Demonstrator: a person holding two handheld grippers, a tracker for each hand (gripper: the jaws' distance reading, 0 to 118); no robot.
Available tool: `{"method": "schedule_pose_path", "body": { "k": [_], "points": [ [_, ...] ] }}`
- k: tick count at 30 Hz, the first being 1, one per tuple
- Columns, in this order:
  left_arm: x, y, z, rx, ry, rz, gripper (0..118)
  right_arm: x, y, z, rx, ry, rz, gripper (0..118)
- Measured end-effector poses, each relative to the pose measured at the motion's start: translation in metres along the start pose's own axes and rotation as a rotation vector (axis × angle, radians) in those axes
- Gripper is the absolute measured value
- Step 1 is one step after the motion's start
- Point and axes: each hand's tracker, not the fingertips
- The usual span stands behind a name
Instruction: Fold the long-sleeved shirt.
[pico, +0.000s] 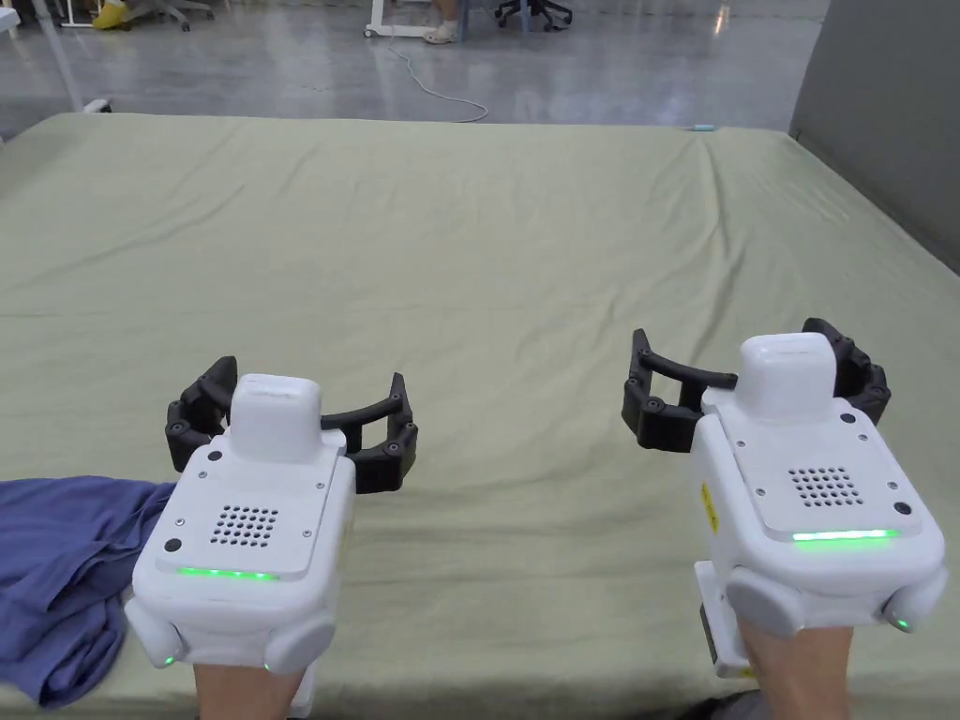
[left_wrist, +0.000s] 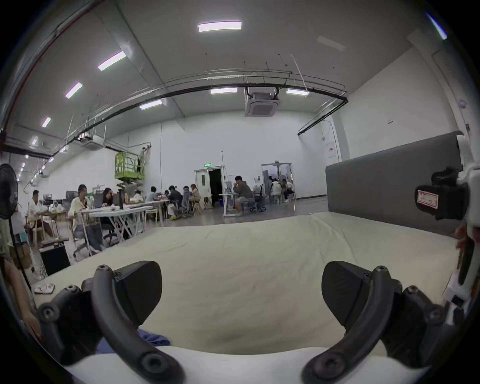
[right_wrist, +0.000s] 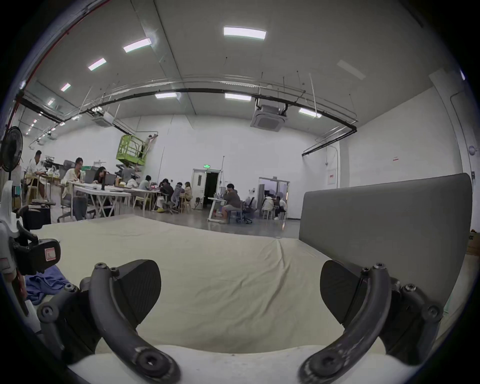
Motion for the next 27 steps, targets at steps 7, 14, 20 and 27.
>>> {"method": "schedule_pose_path", "body": {
  "k": [7,14,20,27],
  "points": [
    [-0.003,0.003,0.0,-0.03,-0.024,0.056,118,0.005,0.007,0.003,-0.022,0.003,-0.049,118],
    [0.002,0.006,0.006,-0.021,-0.044,0.08,118,0.001,0.008,0.01,-0.029,0.007,0.007,118],
    [0.003,0.015,0.005,-0.025,-0.059,0.087,118,0.005,0.006,0.012,-0.045,0.0,-0.003,118],
    [0.005,0.014,0.01,-0.01,-0.02,0.026,118,0.011,0.004,0.011,-0.065,-0.015,-0.045,118]
  ]
}}
